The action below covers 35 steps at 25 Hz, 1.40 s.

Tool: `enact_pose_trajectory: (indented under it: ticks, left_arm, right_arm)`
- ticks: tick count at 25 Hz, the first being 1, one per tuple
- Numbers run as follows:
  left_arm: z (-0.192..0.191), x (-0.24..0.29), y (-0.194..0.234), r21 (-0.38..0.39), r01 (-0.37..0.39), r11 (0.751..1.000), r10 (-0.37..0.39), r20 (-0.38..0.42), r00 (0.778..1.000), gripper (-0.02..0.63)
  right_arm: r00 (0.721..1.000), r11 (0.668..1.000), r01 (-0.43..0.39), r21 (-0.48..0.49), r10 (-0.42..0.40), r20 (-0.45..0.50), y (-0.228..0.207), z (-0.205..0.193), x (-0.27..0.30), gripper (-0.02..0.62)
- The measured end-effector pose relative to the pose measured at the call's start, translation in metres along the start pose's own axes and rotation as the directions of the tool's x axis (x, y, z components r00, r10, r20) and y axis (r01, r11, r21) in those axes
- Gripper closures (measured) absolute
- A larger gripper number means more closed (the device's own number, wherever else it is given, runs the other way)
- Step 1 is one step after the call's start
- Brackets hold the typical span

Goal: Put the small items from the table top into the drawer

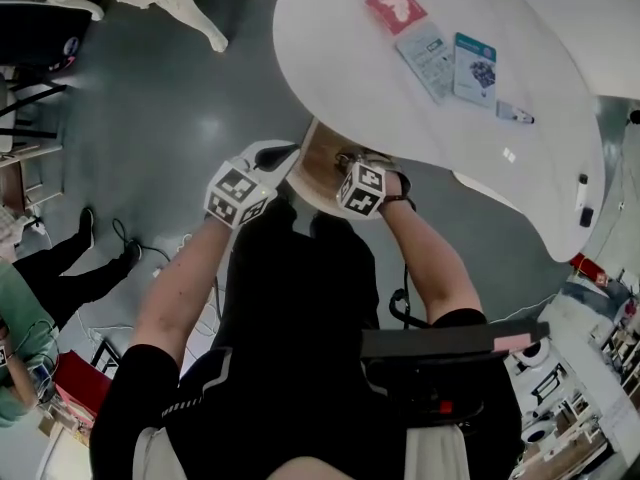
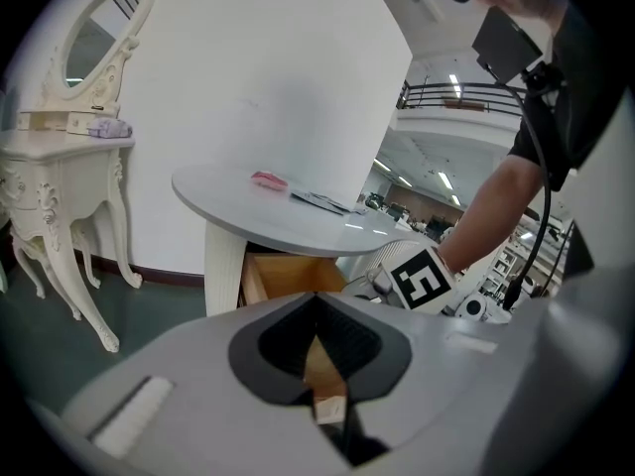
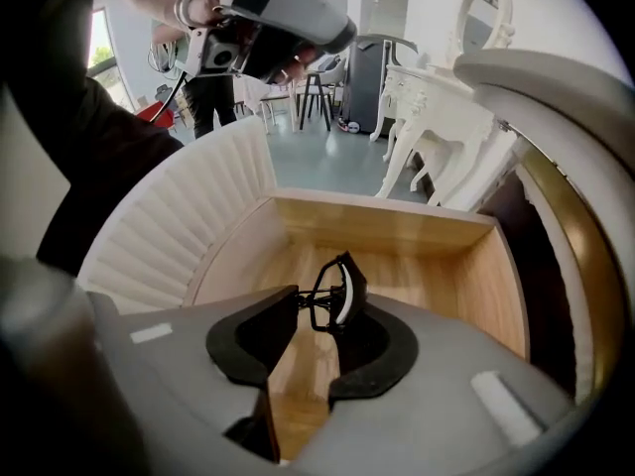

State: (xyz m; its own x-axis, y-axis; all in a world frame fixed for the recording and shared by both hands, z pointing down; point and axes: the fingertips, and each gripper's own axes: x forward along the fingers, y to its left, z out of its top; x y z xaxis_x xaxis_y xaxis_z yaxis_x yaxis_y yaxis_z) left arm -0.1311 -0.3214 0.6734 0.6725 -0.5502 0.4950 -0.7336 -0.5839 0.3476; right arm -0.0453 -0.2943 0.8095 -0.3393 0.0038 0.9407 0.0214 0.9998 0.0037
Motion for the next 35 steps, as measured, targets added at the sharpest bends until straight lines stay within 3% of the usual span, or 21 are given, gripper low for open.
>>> enact_pose_trajectory:
  ticks: [7,12,16,25,35]
  left_arm:
    - [-0.003,-0.002,0.011,-0.001,0.005,1.000,-0.005,-0.002,1.000,0.606]
    - [-0.004,0.002,0.006,-0.003,0.068,0.998,-0.068,-0.001,0.998,0.606]
    - [-0.009,0.009,0.014,-0.006,0.038,0.999,-0.038,-0.006,0.999,0.606]
    - [-0.013,0.007,0.021,-0.025,0.038,0.999,-0.038,-0.008,0.999,0.606]
    - [-0.008,-0.001,0.018,-0.031,0.053,0.998,-0.053,0.005,0.999,0.606]
  right_arm:
    - [0.997,1.000,0.010,-0.020,-0.011,-0.072,-0.005,-0.009,0.023,0.489]
    - [0.991,0.999,0.021,-0.033,-0.026,-0.132,-0.011,-0.014,0.037,0.488]
    - [0.986,1.000,0.023,-0.011,-0.024,-0.163,-0.009,-0.019,0.045,0.485]
    - [0.985,0.999,0.026,0.033,-0.020,-0.169,-0.011,-0.018,0.053,0.471]
    - [0.993,0.988,0.024,0.151,-0.007,-0.117,-0.013,-0.017,0.063,0.440]
